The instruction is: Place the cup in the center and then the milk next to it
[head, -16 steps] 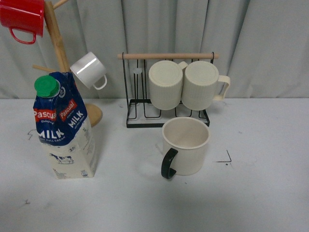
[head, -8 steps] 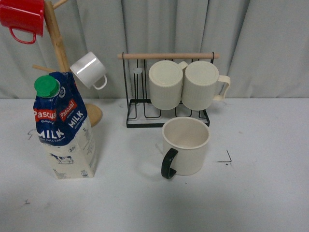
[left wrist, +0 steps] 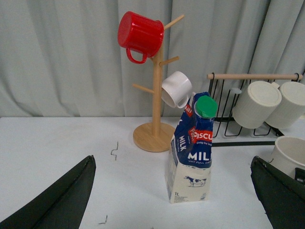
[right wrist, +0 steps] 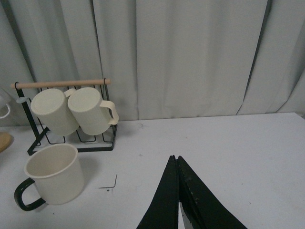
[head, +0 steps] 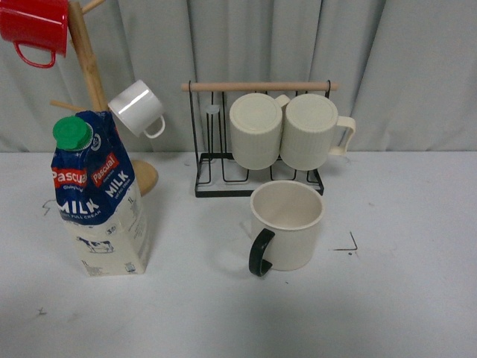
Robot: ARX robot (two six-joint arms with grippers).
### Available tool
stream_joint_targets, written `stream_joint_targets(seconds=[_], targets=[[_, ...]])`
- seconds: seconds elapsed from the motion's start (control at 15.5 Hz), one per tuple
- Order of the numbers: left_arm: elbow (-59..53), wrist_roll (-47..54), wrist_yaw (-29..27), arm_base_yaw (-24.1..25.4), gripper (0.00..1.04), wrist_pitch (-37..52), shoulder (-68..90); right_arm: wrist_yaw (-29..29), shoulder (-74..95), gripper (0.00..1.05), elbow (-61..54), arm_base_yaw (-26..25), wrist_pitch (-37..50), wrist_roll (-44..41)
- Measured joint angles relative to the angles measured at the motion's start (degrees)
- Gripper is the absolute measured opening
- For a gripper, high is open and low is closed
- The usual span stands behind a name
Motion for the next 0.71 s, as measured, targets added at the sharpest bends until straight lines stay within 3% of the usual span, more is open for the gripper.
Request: stream_joint_targets(seconds=[0.19,0.32,0.71], targets=[[0.0,0.0,0.0,0.0,0.98,0.0,0.0,0.0,-2.6,0.02,0.0,0.0,-2.7,0.0],[0.0,0.0,-0.1,0.0,0.98,0.0,0.0,-0.1,-10.6,0.02,0.0,0.0,-12.6,0.0],[0.0,0.0,0.0,0.0,0.98,0.0,0.0,-0.1,-11.9,0.02,0.0,0.2,-12.5,0.0]])
